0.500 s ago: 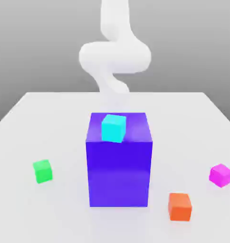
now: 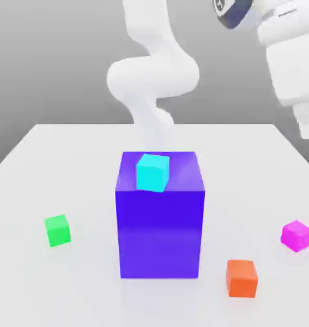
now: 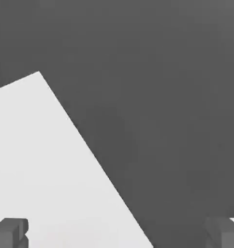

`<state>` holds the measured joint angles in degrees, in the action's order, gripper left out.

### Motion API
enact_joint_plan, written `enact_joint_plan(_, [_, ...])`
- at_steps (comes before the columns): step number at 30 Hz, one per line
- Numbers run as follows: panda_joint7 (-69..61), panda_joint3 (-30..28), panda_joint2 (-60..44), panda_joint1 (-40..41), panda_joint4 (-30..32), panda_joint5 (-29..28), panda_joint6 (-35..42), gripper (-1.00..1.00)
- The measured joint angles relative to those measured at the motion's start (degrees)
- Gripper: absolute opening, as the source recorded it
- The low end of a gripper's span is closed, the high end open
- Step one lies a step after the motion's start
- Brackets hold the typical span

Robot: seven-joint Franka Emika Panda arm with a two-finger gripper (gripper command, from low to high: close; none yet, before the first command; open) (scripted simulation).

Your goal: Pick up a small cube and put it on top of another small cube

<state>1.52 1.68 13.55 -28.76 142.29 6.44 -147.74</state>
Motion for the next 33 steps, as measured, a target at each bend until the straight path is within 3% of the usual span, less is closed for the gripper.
enact_joint_plan(6, [-12.70,3.95,-10.85,-7.39,3.61,-1.08,-5.53,0.00])
enact_joint_plan(12, [-20.73,6.02,-21.68,-13.45,7.20,-8.50,-11.14,0.00])
enact_joint_plan(18, [-18.84,2.61,-33.94,-16.96,5.58,-13.83,-20.40,0.00])
enact_joint_plan(19, [-18.67,2.24,-35.05,-17.29,5.36,-14.05,-21.29,-1.00])
enact_joint_plan(26, [-18.62,2.30,-34.83,-17.23,5.40,-14.13,-21.00,-1.00])
enact_joint_plan(31, [-21.09,4.72,-25.69,-15.53,7.26,-10.91,-13.74,-1.00])
enact_joint_plan(33, [-19.35,5.40,-24.63,-17.48,6.34,-12.34,-10.64,-1.00])
